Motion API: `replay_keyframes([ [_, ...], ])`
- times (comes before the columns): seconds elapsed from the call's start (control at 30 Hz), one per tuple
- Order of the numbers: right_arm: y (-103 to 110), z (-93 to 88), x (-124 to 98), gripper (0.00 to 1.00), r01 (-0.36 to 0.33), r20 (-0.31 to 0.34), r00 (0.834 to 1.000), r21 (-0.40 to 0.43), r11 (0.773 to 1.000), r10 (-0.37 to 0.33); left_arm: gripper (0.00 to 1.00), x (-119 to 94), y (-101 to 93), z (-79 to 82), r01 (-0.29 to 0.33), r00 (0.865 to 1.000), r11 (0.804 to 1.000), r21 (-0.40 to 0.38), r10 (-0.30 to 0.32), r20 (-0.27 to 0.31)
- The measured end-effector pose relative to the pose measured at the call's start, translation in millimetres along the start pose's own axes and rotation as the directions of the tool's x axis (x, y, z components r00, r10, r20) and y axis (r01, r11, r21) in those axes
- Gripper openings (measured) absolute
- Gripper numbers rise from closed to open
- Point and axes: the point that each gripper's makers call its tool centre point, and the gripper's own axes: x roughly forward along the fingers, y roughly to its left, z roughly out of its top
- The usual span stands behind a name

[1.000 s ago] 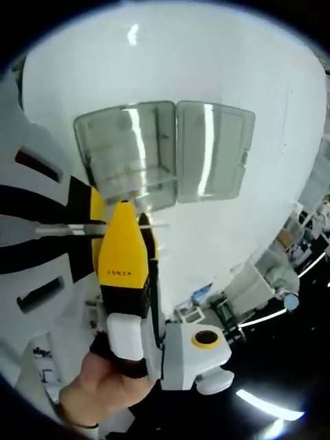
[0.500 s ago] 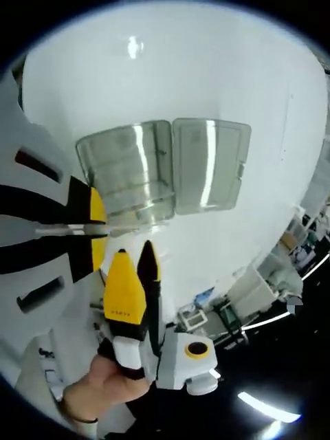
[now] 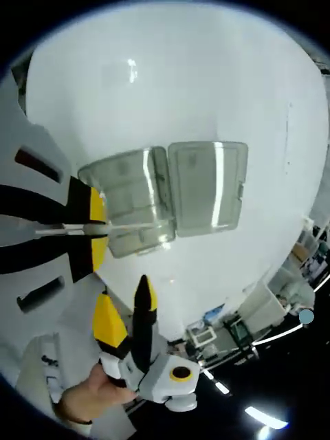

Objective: Insert the divider into the dual guide fixture by aligning both edges with the guide slots and pushing it downward to the bottom, including one-sided entry, uneven engagement, binding, and posture correction.

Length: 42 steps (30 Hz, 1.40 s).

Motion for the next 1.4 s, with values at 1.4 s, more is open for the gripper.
replay_keyframes([
  [1.4, -1, -17.6, -6, 0.57, -0.048, -0.021, 0.999, -0.694, 0.718, 0.047, 0.01, 31, 28.8, 3.7, -0.261, 0.959, 0.95, -0.173, 0.233, -0.163],
])
